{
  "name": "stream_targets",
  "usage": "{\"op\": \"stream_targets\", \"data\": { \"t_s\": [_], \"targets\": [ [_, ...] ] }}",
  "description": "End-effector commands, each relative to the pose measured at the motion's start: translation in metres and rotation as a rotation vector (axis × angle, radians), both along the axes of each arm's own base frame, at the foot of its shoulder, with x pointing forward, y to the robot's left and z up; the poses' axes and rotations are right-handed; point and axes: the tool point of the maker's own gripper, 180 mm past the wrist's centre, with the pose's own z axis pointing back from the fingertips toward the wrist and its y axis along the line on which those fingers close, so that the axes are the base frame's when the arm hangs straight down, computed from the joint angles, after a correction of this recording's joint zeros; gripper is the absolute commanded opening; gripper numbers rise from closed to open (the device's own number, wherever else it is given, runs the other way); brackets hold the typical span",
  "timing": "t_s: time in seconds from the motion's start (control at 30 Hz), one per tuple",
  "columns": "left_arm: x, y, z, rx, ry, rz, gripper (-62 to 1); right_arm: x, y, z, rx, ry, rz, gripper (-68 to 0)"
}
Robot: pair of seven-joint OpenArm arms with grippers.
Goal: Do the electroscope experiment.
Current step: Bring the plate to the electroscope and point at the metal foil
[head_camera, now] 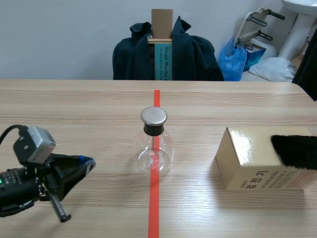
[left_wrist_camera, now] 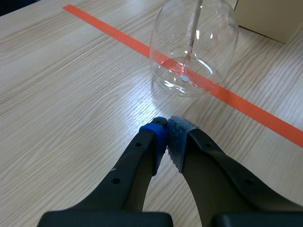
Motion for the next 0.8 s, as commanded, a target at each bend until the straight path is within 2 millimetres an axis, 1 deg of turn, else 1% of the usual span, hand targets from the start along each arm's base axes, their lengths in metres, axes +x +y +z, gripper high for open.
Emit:
{"op": "stream_targets", "data": {
  "t_s": [0.0, 0.13, 0.2, 0.47, 0.63, 0.77],
  "targets": [
    [0.009, -0.009, 0.011, -0.037, -0.036, -0.002, -57.7, -0.002, -0.002, 0.01, -0.001, -0.017, -0.007, -66.9],
    [0.015, -0.02, 0.004, -0.054, -0.025, -0.006, -57.7, 0.002, -0.002, 0.006, 0.024, 0.007, 0.007, -66.9],
    [0.016, -0.027, 0.004, -0.077, -0.031, -0.014, -57.7, 0.005, -0.002, 0.004, 0.033, 0.021, 0.008, -66.9],
    [0.015, -0.052, -0.002, -0.091, -0.028, -0.056, -57.7, 0.021, 0.0, -0.001, 0.087, 0.088, 0.019, -66.9],
    [0.017, -0.057, -0.002, -0.085, -0.045, -0.046, -57.7, 0.036, 0.007, -0.007, 0.119, 0.124, 0.041, -66.9],
    [0.019, -0.056, -0.001, -0.08, -0.054, -0.034, -57.7, 0.053, 0.023, -0.025, 0.114, 0.176, 0.071, -66.9]
  ]
}}
